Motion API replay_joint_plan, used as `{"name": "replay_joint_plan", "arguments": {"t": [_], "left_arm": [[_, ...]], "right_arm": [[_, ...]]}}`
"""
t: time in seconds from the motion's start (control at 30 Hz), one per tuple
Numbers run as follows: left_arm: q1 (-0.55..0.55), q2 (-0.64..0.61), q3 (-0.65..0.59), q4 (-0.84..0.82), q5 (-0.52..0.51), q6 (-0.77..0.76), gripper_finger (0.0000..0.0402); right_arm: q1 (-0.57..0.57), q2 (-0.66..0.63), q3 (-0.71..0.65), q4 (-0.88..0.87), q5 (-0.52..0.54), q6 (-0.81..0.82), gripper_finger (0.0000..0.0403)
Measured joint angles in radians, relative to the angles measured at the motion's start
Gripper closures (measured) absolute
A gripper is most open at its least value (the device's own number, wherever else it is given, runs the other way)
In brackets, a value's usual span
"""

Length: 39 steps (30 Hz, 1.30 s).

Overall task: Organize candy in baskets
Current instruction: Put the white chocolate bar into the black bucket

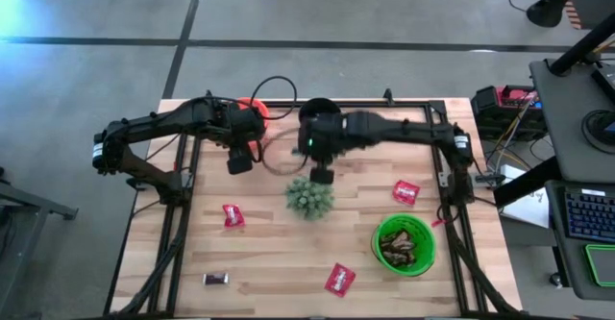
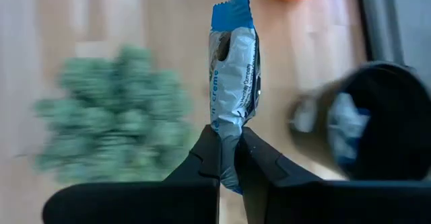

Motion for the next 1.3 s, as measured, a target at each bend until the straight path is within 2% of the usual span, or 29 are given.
{"name": "replay_joint_plan", "arguments": {"t": [0.3,0.7,0.87,1.03,1.3], "left_arm": [[0.0,0.0,0.0,-0.031,0.003,-0.014,0.0235],[0.0,0.0,0.0,-0.035,0.005,-0.113,0.0235],[0.0,0.0,0.0,-0.039,0.005,-0.179,0.0235],[0.0,0.0,0.0,-0.038,0.004,-0.231,0.0235],[0.0,0.0,0.0,-0.037,0.002,-0.274,0.0235]], "right_arm": [[-0.198,-0.013,0.0,-0.005,-0.006,-0.145,0.039],[-0.411,-0.009,0.0,0.0,-0.015,-0.267,0.039],[-0.459,0.002,0.0,0.007,-0.041,-0.285,0.039],[-0.49,0.013,0.0,0.072,-0.182,-0.287,0.039],[-0.495,0.032,0.0,0.081,-0.195,-0.283,0.039]]}}
